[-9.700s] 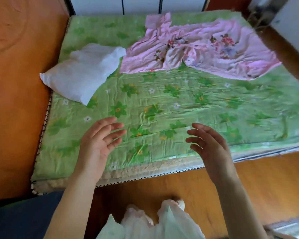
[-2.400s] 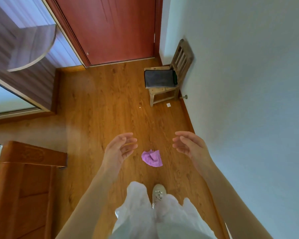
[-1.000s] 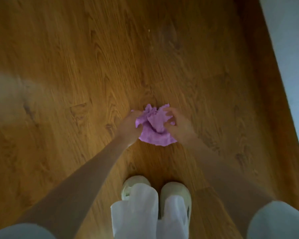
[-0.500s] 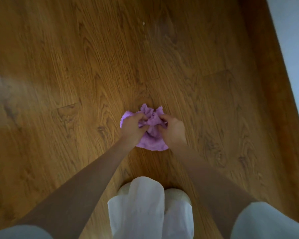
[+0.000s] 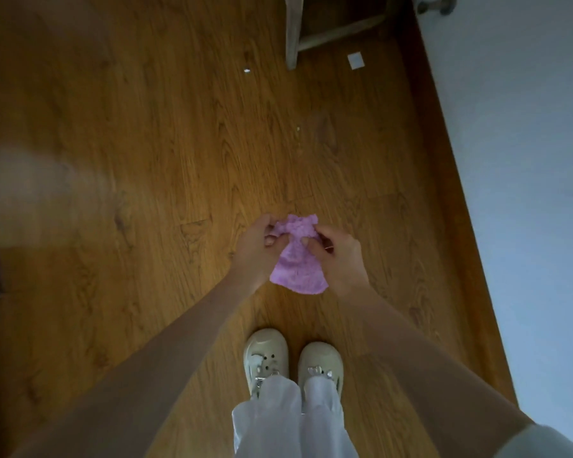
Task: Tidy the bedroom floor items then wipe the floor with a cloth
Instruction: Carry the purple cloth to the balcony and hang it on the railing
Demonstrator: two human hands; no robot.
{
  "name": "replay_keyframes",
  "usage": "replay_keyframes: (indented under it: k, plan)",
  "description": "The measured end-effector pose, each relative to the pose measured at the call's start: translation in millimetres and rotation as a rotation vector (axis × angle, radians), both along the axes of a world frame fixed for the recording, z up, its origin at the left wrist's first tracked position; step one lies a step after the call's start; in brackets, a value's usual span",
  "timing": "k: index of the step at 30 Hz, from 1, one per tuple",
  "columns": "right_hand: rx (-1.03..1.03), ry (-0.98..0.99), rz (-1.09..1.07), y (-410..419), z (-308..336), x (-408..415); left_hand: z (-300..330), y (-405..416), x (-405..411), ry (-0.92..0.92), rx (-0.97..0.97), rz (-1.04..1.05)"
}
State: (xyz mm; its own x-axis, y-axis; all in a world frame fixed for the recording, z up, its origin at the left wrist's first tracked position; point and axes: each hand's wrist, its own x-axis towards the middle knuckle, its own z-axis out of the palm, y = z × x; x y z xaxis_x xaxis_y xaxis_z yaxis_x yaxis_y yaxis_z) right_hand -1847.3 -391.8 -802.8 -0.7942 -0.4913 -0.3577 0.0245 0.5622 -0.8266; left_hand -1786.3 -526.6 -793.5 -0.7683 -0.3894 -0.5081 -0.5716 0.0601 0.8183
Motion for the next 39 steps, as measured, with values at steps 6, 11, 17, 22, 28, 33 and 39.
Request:
replay_keyframes:
  k: [6, 11, 17, 22, 28, 33, 39]
  plan:
    - [-0.081, 0.1, 0.029, -14, 136, -18, 143, -15, -13, 0.099, 0.056, 0.025]
    - [-0.175, 0.113, -0.003, -32, 260, -26, 269, -33, -16, 0.165, 0.088, 0.017]
    - [-0.267, 0.11, -0.075, -42, 386, -15, 399, -38, -8, 0.249, 0.036, 0.124]
    - [-0.304, 0.084, -0.109, -47, 487, 7, 492, -39, 11, 0.327, -0.043, 0.143]
    - [-0.362, -0.021, -0.103, -63, 591, 26, 571, -45, 56, 0.418, -0.006, 0.317]
    - [-0.437, -0.14, -0.091, -81, 648, 36, 592, -52, 87, 0.353, 0.04, 0.465]
    - [-0.474, -0.324, -0.123, -99, 668, 53, 615, -60, 101, 0.15, 0.36, 0.586]
